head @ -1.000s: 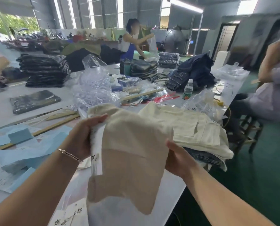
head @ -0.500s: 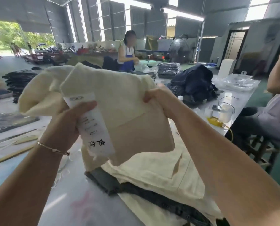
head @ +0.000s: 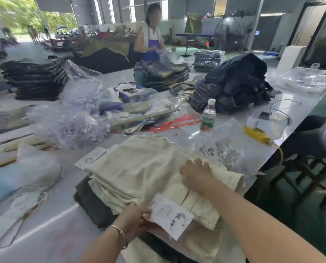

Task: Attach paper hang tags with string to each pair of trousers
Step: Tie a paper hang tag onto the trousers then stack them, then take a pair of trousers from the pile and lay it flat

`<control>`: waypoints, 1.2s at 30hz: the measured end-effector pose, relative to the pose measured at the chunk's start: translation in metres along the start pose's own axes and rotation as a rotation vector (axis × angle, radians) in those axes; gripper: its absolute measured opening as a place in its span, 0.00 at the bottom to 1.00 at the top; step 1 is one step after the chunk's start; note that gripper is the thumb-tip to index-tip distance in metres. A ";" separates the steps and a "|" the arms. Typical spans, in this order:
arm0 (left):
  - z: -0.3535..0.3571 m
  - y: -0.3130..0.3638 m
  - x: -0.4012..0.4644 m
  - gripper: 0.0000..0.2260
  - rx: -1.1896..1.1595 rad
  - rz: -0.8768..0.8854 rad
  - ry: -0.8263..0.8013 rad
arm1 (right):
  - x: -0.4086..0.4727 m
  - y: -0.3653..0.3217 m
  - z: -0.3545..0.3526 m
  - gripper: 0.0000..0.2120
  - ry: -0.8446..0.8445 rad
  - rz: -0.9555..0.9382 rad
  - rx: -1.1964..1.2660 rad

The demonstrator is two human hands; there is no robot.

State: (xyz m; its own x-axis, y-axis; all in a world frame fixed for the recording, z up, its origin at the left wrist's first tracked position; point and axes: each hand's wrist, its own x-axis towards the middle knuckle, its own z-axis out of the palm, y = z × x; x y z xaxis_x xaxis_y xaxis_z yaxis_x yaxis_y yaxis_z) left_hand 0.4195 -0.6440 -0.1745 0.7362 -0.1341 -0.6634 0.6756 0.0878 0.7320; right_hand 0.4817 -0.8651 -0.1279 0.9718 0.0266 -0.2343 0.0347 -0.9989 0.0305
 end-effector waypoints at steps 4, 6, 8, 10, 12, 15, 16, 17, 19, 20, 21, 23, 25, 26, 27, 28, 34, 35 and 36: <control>-0.021 0.015 -0.011 0.04 0.052 -0.011 0.045 | 0.007 -0.022 -0.003 0.19 0.075 0.001 0.063; -0.043 0.022 -0.020 0.05 0.025 0.002 0.073 | 0.007 -0.046 -0.011 0.16 0.132 -0.090 0.256; -0.075 0.029 -0.032 0.07 0.033 0.065 0.115 | 0.002 -0.080 -0.018 0.15 0.153 -0.203 0.398; -0.115 0.033 -0.050 0.06 0.053 0.141 0.190 | -0.005 -0.119 -0.023 0.14 0.132 -0.343 0.424; -0.161 0.027 -0.072 0.06 0.065 0.205 0.315 | -0.013 -0.163 -0.024 0.15 0.098 -0.478 0.404; -0.233 -0.001 -0.105 0.06 0.294 0.296 0.621 | -0.025 -0.231 -0.019 0.17 0.002 -0.627 0.326; -0.257 -0.016 -0.116 0.07 0.430 0.306 0.731 | -0.029 -0.253 -0.015 0.18 -0.035 -0.663 0.300; -0.278 -0.032 -0.126 0.07 0.564 0.293 0.822 | -0.034 -0.276 -0.009 0.18 -0.074 -0.692 0.278; -0.320 -0.070 -0.148 0.09 0.751 0.277 0.933 | -0.045 -0.320 0.005 0.18 -0.147 -0.734 0.249; -0.339 -0.089 -0.157 0.11 0.837 0.273 0.964 | -0.051 -0.341 0.014 0.18 -0.180 -0.747 0.243; -0.356 -0.106 -0.165 0.15 0.934 0.257 0.989 | -0.057 -0.360 0.023 0.18 -0.208 -0.756 0.237; -0.388 -0.136 -0.179 0.26 1.087 0.145 1.017 | -0.071 -0.399 0.041 0.17 -0.259 -0.771 0.229; -0.411 -0.158 -0.191 0.39 1.130 -0.083 0.970 | -0.086 -0.436 0.059 0.17 -0.308 -0.792 0.227; -0.420 -0.166 -0.196 0.44 1.132 -0.173 0.937 | -0.094 -0.454 0.066 0.17 -0.332 -0.801 0.227; -0.426 -0.172 -0.198 0.46 1.147 -0.223 0.907 | -0.103 -0.472 0.073 0.16 -0.352 -0.811 0.227; -0.431 -0.175 -0.198 0.45 1.168 -0.225 0.876 | -0.111 -0.489 0.080 0.15 -0.364 -0.820 0.235; -0.462 -0.157 -0.208 0.28 0.993 0.160 0.722 | -0.152 -0.584 0.096 0.12 -0.317 -0.905 0.312; -0.478 -0.150 -0.218 0.25 0.955 0.242 0.818 | -0.156 -0.598 0.095 0.11 -0.306 -0.929 0.326; -0.498 -0.141 -0.233 0.23 0.904 0.330 0.957 | -0.159 -0.612 0.093 0.11 -0.306 -0.948 0.342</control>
State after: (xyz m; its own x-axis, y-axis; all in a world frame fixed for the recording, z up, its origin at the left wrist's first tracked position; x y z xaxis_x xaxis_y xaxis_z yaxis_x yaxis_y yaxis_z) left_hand 0.1724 -0.1332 -0.2004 0.8464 0.5324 -0.0148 0.4743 -0.7407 0.4758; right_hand 0.2842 -0.2616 -0.2000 0.4789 0.8398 -0.2557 0.6361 -0.5327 -0.5581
